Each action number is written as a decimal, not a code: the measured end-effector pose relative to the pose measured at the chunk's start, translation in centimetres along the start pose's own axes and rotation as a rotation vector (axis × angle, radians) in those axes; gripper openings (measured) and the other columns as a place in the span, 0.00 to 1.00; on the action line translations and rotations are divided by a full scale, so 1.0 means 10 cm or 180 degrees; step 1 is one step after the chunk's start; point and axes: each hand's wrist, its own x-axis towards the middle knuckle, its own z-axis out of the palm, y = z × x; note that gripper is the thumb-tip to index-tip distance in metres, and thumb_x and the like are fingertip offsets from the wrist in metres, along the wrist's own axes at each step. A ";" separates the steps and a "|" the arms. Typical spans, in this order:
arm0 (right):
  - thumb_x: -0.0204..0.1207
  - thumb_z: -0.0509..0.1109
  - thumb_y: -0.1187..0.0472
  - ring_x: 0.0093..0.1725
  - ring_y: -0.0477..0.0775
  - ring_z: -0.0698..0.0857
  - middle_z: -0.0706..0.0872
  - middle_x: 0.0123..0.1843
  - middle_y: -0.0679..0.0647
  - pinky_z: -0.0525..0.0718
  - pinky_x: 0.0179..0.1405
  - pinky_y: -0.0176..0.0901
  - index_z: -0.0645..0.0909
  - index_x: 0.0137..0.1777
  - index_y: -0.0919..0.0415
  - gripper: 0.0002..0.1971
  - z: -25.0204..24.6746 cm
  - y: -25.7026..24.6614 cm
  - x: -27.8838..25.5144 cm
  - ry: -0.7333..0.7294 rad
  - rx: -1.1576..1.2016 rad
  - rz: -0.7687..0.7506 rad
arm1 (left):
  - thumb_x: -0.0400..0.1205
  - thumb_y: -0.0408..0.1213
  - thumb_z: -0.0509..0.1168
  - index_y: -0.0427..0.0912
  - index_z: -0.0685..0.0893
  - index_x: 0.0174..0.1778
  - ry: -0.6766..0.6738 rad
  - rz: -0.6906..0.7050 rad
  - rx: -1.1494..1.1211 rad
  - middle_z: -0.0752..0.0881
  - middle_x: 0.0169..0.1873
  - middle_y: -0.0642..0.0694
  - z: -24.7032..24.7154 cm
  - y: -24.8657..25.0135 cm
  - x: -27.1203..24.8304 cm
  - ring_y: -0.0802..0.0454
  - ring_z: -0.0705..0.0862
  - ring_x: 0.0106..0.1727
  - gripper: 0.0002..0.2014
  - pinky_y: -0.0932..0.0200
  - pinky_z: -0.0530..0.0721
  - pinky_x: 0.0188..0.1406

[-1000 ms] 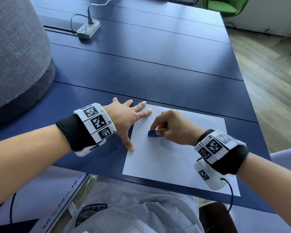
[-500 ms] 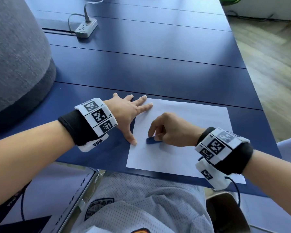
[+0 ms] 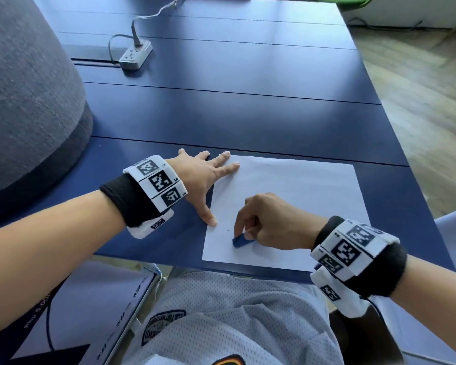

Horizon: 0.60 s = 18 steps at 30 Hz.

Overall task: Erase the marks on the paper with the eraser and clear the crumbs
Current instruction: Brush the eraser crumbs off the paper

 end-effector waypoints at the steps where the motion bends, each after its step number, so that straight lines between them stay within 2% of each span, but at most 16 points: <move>1: 0.68 0.68 0.73 0.31 0.41 0.79 0.83 0.35 0.51 0.73 0.30 0.24 0.90 0.46 0.55 0.15 0.01 0.00 -0.01 0.0159 -0.0001 0.0008 | 0.59 0.73 0.74 0.62 0.30 0.83 0.0007 0.0007 -0.0014 0.31 0.84 0.56 0.00 -0.01 0.01 0.40 0.43 0.86 0.70 0.20 0.51 0.75; 5: 0.72 0.69 0.72 0.36 0.40 0.78 0.81 0.40 0.50 0.76 0.38 0.30 0.88 0.50 0.54 0.14 0.10 0.01 -0.14 0.0359 0.0018 0.0105 | 0.58 0.74 0.74 0.62 0.31 0.83 0.0006 0.0030 -0.0084 0.32 0.84 0.56 0.01 -0.02 0.00 0.40 0.42 0.86 0.70 0.19 0.48 0.75; 6: 0.73 0.69 0.71 0.38 0.40 0.78 0.81 0.42 0.50 0.74 0.40 0.28 0.87 0.53 0.55 0.14 0.12 0.05 -0.20 0.0548 0.0100 0.0226 | 0.58 0.74 0.74 0.62 0.31 0.83 0.0006 0.0035 -0.0057 0.32 0.84 0.56 0.01 -0.01 0.01 0.39 0.43 0.86 0.70 0.20 0.47 0.75; 9: 0.77 0.70 0.68 0.41 0.39 0.80 0.82 0.44 0.49 0.72 0.42 0.19 0.87 0.54 0.57 0.10 0.10 0.20 -0.42 0.1738 0.0505 0.0678 | 0.58 0.74 0.75 0.61 0.32 0.84 0.0022 0.0055 -0.0072 0.32 0.84 0.56 0.00 -0.02 0.00 0.40 0.43 0.86 0.70 0.21 0.43 0.75; 11: 0.78 0.70 0.66 0.45 0.40 0.82 0.83 0.47 0.48 0.76 0.46 0.23 0.87 0.50 0.54 0.08 0.13 0.28 -0.59 0.2321 0.0768 0.0840 | 0.58 0.73 0.75 0.61 0.32 0.84 0.0077 0.0089 -0.0164 0.32 0.84 0.57 0.01 -0.03 0.00 0.40 0.43 0.86 0.70 0.21 0.43 0.75; 14: 0.78 0.69 0.65 0.56 0.41 0.83 0.83 0.57 0.44 0.80 0.58 0.38 0.84 0.47 0.47 0.10 0.33 0.37 -0.72 0.2512 0.1015 0.0746 | 0.58 0.72 0.76 0.62 0.33 0.84 0.0149 0.0157 -0.0335 0.32 0.84 0.59 0.06 -0.07 0.00 0.42 0.41 0.85 0.70 0.24 0.44 0.78; 18: 0.78 0.69 0.69 0.64 0.43 0.82 0.82 0.62 0.38 0.79 0.67 0.41 0.84 0.50 0.47 0.13 0.57 0.49 -0.75 0.2615 0.1362 0.0685 | 0.57 0.73 0.75 0.64 0.34 0.84 0.0265 0.0217 -0.0540 0.32 0.83 0.62 0.13 -0.13 0.00 0.46 0.36 0.85 0.69 0.29 0.45 0.81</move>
